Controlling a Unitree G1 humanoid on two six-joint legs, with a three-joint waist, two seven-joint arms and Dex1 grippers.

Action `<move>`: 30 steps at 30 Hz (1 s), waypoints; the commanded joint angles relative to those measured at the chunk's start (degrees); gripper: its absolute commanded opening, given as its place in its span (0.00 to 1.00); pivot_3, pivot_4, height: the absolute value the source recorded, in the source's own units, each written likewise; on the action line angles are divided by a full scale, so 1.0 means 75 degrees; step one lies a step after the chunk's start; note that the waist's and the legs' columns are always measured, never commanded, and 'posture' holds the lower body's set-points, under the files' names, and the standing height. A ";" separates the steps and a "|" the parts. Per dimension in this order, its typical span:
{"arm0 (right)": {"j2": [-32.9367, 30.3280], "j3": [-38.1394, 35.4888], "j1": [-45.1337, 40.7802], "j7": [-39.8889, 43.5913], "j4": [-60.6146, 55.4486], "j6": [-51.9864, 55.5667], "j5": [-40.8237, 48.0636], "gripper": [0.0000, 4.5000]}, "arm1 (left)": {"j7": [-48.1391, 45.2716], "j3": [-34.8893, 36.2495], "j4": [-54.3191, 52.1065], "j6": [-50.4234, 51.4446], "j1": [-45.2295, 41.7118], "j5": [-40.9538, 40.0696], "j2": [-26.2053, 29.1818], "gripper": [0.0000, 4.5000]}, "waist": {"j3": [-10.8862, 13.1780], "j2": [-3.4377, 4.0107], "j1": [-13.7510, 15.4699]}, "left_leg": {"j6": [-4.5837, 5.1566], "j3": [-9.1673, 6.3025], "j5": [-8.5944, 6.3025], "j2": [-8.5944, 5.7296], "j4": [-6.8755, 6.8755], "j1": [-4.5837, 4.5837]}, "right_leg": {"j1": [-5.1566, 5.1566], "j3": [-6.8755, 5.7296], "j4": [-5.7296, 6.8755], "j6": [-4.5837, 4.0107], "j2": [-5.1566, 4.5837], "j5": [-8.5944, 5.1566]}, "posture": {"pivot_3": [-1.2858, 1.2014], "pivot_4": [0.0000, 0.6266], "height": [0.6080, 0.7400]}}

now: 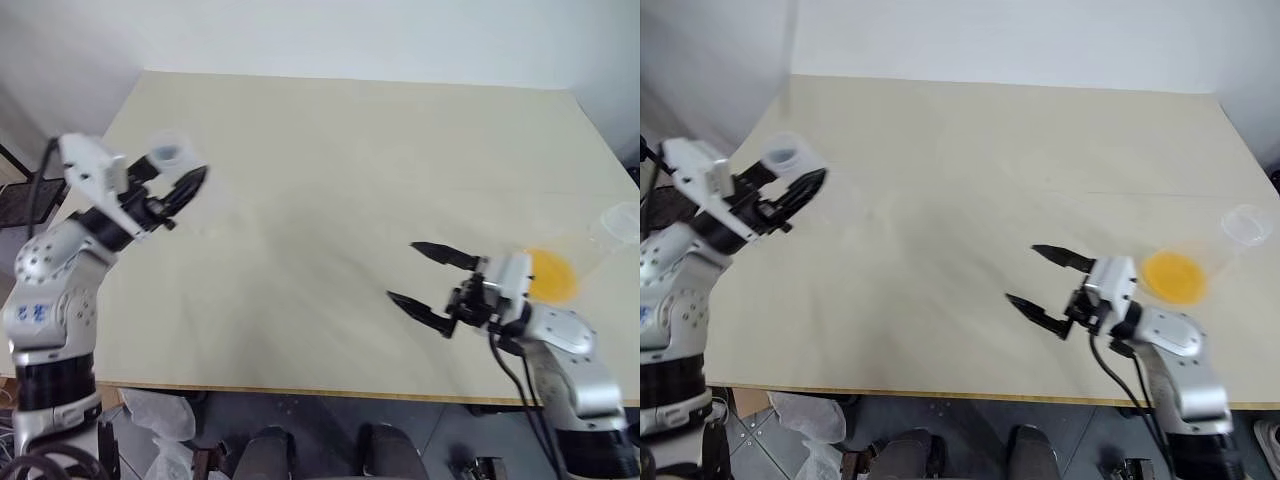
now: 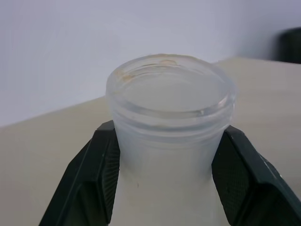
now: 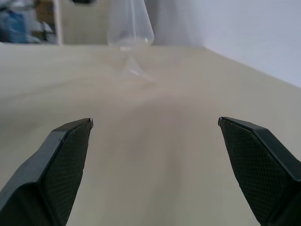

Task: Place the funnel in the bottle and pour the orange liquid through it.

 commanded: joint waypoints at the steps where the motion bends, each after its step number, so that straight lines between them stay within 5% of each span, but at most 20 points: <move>1: -0.0210 -0.0976 0.0639 -0.0141 -0.0279 -0.0235 0.0100 1.00 | -0.1210 -0.1283 0.0667 -0.0030 -0.0962 0.0036 -0.0561 0.53 | 0.0000 0.0001 0.0037 | 0.0000 0.0018 0.0000 -0.0001 0.0000 0.0000 | -0.0001 0.0001 0.0000 0.0000 0.0000 0.0000 | 0.52 0.24 1.00; 10: 0.0054 -0.1846 0.2173 -0.0721 -0.0788 -0.0678 -0.0275 1.00 | -0.2117 -0.3152 0.4621 -0.2390 -0.2803 0.1899 -0.2995 0.53 | 0.0005 -0.0008 -0.0007 | 0.0002 0.0084 0.0001 0.0010 -0.0009 0.0000 | -0.0029 0.0011 -0.0003 0.0000 0.0008 0.0000 | 0.52 0.24 1.00; 19: 0.0631 -0.1457 0.2809 -0.1529 -0.1931 -0.0458 -0.0391 1.00 | -0.2307 -0.3095 0.6160 -0.3368 -0.3381 0.2515 -0.3716 0.53 | 0.0006 -0.0009 0.0034 | 0.0004 0.0092 0.0001 0.0010 -0.0006 -0.0002 | -0.0035 0.0021 -0.0005 0.0000 0.0007 0.0000 | 0.52 0.24 1.00; 25: 0.0614 -0.1206 0.2668 -0.1748 -0.2007 -0.0382 -0.0425 1.00 | -0.2509 -0.3025 0.6097 -0.3239 -0.3500 0.2505 -0.3806 0.96 | 0.0006 -0.0009 0.0035 | 0.0004 0.0089 0.0000 0.0009 -0.0006 -0.0004 | -0.0034 0.0020 -0.0006 0.0000 0.0006 0.0000 | 0.52 0.24 1.00; 30: 0.0535 -0.1138 0.2559 -0.1743 -0.1980 -0.0308 -0.0370 1.00 | -0.2825 -0.2922 0.5796 -0.2931 -0.3441 0.2419 -0.3643 1.00 | 0.0005 -0.0009 0.0031 | 0.0004 0.0089 0.0000 0.0009 -0.0006 -0.0003 | -0.0034 0.0019 -0.0006 0.0000 0.0006 0.0000 | 0.52 0.24 1.00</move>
